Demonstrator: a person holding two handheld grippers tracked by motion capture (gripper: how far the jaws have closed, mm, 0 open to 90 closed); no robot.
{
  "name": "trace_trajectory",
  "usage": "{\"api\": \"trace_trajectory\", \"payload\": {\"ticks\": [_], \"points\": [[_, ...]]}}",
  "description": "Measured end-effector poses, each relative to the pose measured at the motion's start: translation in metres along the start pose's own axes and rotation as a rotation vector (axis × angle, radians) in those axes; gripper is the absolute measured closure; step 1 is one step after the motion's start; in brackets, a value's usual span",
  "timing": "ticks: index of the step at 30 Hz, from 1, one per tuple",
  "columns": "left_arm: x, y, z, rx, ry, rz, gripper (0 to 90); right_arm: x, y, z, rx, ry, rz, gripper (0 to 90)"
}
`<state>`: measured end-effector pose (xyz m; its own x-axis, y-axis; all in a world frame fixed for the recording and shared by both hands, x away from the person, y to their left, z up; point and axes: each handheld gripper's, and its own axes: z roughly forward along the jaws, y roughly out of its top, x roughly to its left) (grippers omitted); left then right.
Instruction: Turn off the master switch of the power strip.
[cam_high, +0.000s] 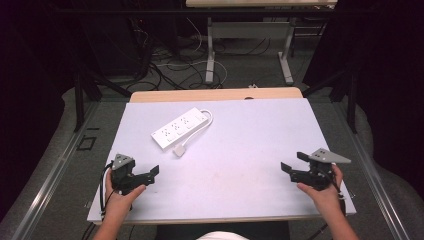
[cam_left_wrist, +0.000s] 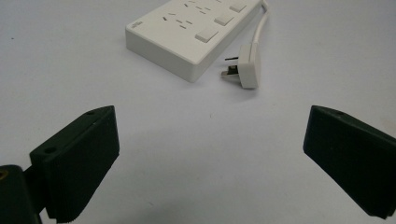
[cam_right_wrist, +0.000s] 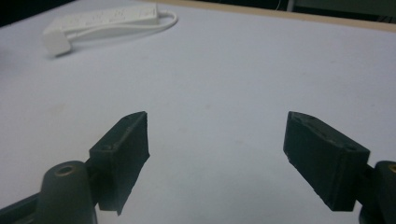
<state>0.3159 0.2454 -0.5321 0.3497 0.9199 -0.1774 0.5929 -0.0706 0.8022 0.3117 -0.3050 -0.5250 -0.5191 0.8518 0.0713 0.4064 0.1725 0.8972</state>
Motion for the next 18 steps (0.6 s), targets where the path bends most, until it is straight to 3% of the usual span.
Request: {"api": "trace_trajectory", "payload": {"ticks": [3, 7, 15, 16, 18], "points": [[0.0, 0.0, 0.0, 0.003, -0.01, 0.0, 7.9, 0.007, -0.009, 0.007, 0.037, -0.003, -0.032, 22.4], [-0.002, 0.001, -0.002, -0.005, -0.019, 0.008, 10.6, 0.007, -0.014, 0.012, 0.05, -0.009, -0.036, 22.7], [-0.013, 0.002, -0.007, -0.013, -0.035, 0.028, 11.3, 0.009, -0.015, 0.012, 0.034, 0.016, -0.017, 26.4], [-0.014, 0.003, -0.008, -0.018, -0.038, 0.029, 11.3, 0.009, -0.014, 0.011, 0.029, 0.013, -0.042, 26.5], [-0.017, 0.004, -0.009, -0.018, -0.045, 0.029, 11.4, 0.009, -0.014, 0.013, 0.019, 0.013, -0.04, 26.7]]}}
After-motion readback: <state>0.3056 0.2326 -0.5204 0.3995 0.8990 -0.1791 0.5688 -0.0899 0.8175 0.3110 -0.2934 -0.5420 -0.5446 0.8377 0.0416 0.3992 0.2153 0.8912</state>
